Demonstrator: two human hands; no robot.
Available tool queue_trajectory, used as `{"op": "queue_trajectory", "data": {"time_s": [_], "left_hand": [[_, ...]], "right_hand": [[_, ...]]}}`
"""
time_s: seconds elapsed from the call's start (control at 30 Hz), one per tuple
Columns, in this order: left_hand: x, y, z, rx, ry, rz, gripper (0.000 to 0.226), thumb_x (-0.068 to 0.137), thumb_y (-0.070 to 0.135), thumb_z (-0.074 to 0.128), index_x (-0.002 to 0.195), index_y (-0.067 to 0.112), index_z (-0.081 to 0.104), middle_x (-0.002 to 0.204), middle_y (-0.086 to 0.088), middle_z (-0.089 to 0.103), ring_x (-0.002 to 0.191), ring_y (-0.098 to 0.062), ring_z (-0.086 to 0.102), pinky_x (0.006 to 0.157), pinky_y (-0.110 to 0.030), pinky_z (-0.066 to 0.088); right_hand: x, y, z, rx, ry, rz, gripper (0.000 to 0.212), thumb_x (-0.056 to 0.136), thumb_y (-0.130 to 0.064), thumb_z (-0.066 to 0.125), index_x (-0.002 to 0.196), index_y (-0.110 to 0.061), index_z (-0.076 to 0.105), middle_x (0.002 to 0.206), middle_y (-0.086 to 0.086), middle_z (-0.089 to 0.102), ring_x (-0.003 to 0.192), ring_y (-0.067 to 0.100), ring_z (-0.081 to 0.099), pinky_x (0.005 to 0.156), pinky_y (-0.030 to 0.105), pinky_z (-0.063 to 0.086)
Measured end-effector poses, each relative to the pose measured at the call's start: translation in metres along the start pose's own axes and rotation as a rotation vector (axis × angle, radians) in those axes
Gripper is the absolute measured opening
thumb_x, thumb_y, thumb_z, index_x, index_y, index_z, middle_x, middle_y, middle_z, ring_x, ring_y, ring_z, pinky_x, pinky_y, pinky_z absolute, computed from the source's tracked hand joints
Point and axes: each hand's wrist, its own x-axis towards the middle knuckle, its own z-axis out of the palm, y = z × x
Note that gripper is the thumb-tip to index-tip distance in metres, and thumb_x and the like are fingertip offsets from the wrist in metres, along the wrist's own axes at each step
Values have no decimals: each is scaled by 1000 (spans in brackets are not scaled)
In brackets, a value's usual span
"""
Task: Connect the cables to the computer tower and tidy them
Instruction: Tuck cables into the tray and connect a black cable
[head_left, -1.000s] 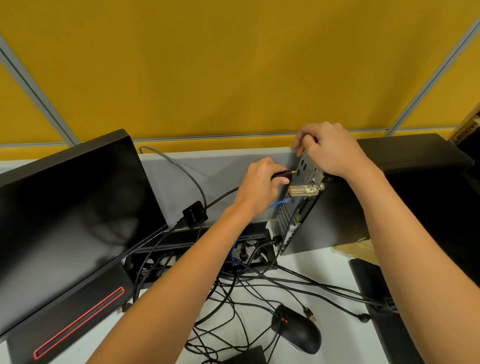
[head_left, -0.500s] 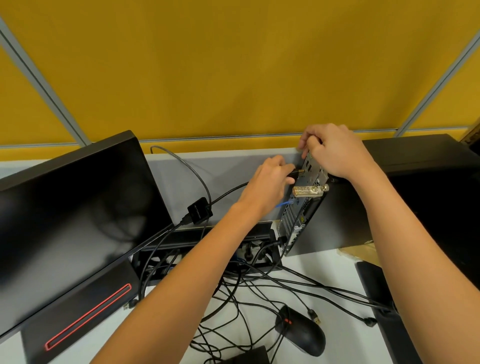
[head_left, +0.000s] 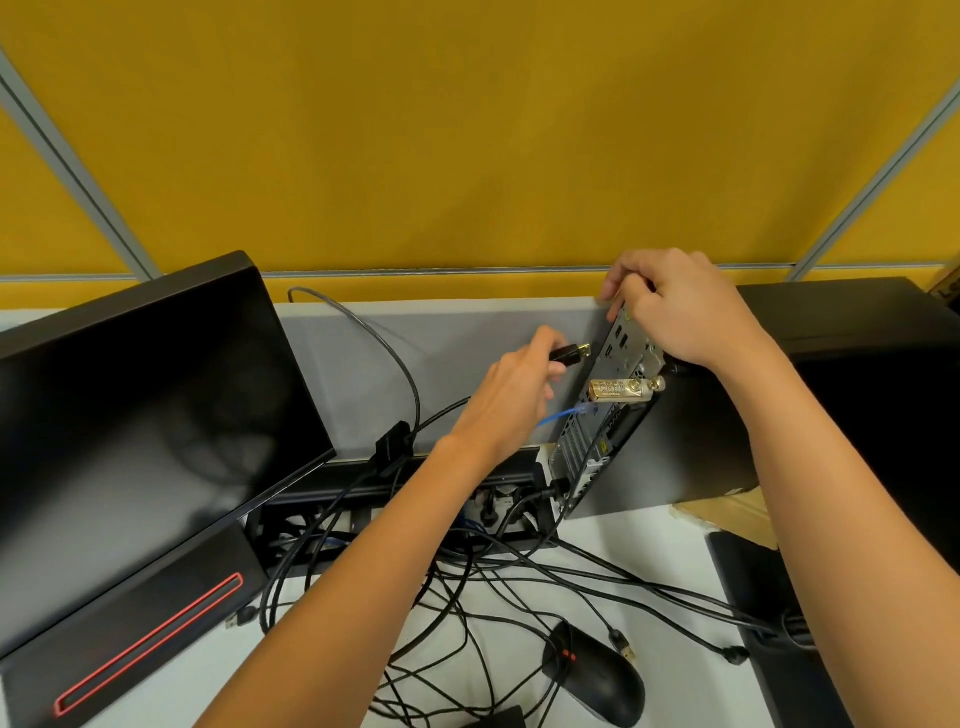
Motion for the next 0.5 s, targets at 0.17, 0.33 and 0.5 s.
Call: {"op": "queue_trajectory", "data": {"time_s": [0.17,0.33,0.5], "left_hand": [[11,-6,6,-107,104,-13,25,94,-5,42,110,9,55,81,1,54,71,6,52,71,-29,48],[14,-6,13,-149,217,70,19,95,8,49,107,12,63,91,1,64,79,-15,58,74,-41,52],[18,-7,12,-61,171,181,24,96,10,51,117,6,62,105,-6,65,95,-21,60,84,-39,50]], "right_hand": [[-1,-2,-1,17,2,13,30,90,-13,38,82,-24,65,75,-9,70,50,-5,49,55,27,34],[-1,-3,-2,15,4,17,30,91,-12,38,84,-21,66,77,-7,70,50,-10,48,50,25,29],[-1,-3,0,2,8,13,30,90,-13,39,83,-23,66,75,-8,70,52,-11,49,50,25,29]]}}
